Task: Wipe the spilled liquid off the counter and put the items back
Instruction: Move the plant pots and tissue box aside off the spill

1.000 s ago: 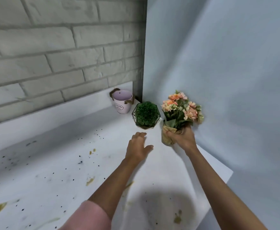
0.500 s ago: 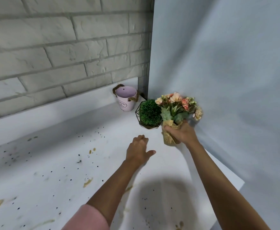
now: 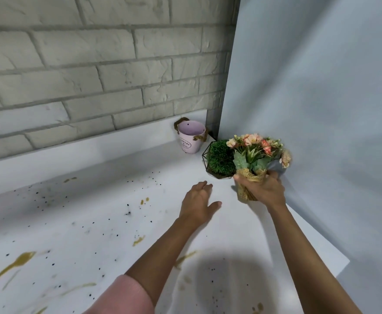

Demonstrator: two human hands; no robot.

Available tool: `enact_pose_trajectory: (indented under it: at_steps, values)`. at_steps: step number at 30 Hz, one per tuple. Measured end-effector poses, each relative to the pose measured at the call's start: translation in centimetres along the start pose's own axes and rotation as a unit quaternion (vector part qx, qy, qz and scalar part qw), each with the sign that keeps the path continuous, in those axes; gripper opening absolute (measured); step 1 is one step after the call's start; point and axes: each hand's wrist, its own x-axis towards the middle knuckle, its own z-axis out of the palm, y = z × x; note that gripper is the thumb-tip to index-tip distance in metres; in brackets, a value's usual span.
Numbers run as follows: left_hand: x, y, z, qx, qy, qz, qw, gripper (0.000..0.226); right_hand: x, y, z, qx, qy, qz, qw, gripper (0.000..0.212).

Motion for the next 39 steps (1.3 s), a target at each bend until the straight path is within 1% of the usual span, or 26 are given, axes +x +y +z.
enact_pose_trajectory:
  at_steps: [1, 3, 5, 7, 8, 9, 11, 13, 15, 21, 23, 25, 27, 29, 32, 35, 37, 39]
  values:
    - [-0.2, -0.1, -0.5, -0.004, 0.005, -0.001, 1.000, 0.065, -0.5, -0.1, -0.1, -0.019, 0.032, -0.003, 0.999, 0.113]
    - [-1.1, -0.4, -2.1, -0.010, 0.029, 0.000, 1.000, 0.061, -2.0, -0.7, -0.2, -0.036, 0.127, -0.027, 0.991, 0.109]
    - [-2.8, -1.6, -4.5, -0.017, 0.080, 0.001, 0.997, 0.055, -3.9, -2.4, 0.4, -0.019, 0.206, -0.062, 0.976, 0.100]
    - [-4.9, -3.1, -7.4, -0.016, 0.139, -0.012, 0.990, 0.048, -6.2, -4.9, 1.6, -0.007, 0.243, -0.122, 0.962, 0.085]
    - [-6.4, -4.1, -9.1, -0.013, 0.168, -0.025, 0.985, 0.045, -7.5, -6.5, 2.4, 0.001, 0.239, -0.163, 0.957, 0.076]
    - [-8.1, -5.4, -10.8, -0.010, 0.196, -0.039, 0.980, 0.044, -8.9, -8.2, 3.5, 0.014, 0.220, -0.203, 0.954, 0.067]
    - [-11.7, -7.8, -14.1, -0.004, 0.241, -0.063, 0.968, 0.041, -11.5, -11.3, 5.9, 0.053, 0.156, -0.271, 0.948, 0.052]
    - [-16.4, -10.8, -17.5, -0.001, 0.287, -0.098, 0.953, 0.038, -15.0, -14.5, 9.1, 0.097, 0.085, -0.339, 0.932, 0.045]
    - [-21.4, -14.1, -20.5, 0.005, 0.332, -0.138, 0.933, 0.036, -18.9, -17.5, 12.8, 0.132, 0.018, -0.382, 0.915, 0.040]
    - [-36.0, -23.4, -27.0, 0.044, 0.410, -0.273, 0.869, 0.032, -30.7, -23.9, 23.7, 0.152, -0.171, -0.421, 0.878, 0.035]
    - [-40.0, -26.3, -28.2, 0.030, 0.437, -0.310, 0.844, 0.030, -34.4, -25.6, 27.3, 0.143, -0.236, -0.426, 0.861, 0.034]
    - [-43.3, -29.2, -29.2, 0.011, 0.467, -0.352, 0.811, 0.034, -37.4, -27.1, 30.8, 0.123, -0.294, -0.424, 0.848, 0.035]
    - [-45.8, -32.0, -29.8, 0.013, 0.484, -0.387, 0.785, 0.043, -39.4, -28.4, 33.7, 0.101, -0.335, -0.415, 0.840, 0.037]
    - [-47.6, -34.9, -30.3, 0.006, 0.493, -0.401, 0.772, 0.056, -40.8, -29.7, 36.4, 0.086, -0.363, -0.401, 0.837, 0.043]
    - [-48.7, -38.6, -31.2, -0.041, 0.479, -0.407, 0.777, 0.082, -42.0, -31.6, 39.7, 0.056, -0.392, -0.380, 0.836, 0.057]
    - [-48.6, -42.1, -32.2, -0.101, 0.433, -0.425, 0.788, 0.109, -42.8, -33.4, 42.3, 0.018, -0.402, -0.381, 0.833, 0.069]
    - [-48.4, -43.8, -32.7, -0.150, 0.409, -0.434, 0.788, 0.121, -43.2, -34.3, 43.3, 0.009, -0.413, -0.376, 0.829, 0.071]
    - [-48.0, -45.5, -33.1, -0.198, 0.394, -0.433, 0.786, 0.131, -43.6, -35.0, 44.2, 0.021, -0.420, -0.373, 0.827, 0.068]
